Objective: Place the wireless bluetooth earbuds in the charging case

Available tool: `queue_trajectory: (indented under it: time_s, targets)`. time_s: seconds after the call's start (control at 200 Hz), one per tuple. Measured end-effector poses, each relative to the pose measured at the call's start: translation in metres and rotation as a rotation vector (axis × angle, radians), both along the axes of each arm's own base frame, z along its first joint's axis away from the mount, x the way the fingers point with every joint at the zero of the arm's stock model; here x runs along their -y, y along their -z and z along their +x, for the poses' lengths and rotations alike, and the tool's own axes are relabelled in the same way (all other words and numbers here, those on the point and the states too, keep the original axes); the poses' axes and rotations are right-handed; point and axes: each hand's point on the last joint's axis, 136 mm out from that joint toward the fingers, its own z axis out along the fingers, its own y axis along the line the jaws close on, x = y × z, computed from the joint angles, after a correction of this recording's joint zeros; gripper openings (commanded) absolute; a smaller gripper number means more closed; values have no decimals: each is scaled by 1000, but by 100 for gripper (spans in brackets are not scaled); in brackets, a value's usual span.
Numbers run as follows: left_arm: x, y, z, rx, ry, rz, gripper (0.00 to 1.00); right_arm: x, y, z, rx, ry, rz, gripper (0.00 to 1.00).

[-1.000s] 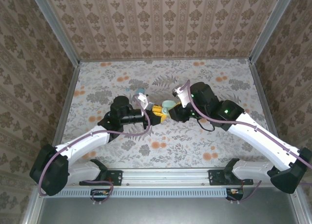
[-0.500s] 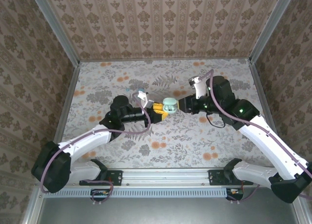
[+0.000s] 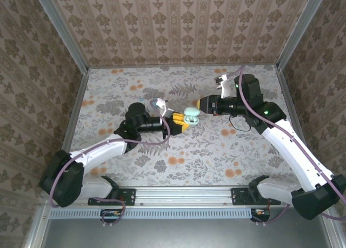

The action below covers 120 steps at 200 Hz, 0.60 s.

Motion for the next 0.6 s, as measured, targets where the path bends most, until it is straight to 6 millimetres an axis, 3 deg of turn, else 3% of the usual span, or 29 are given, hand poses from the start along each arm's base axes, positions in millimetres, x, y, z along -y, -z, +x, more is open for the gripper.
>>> queue_trajectory:
  time_s: [0.235,0.6]
  targets:
    - [5,-1,5,18,3,-30,3,-10,4,-2,-40,-47,41,33]
    - [11,14,2,-15,5,-53,3,-21,14,-3,-104,-108,87,29]
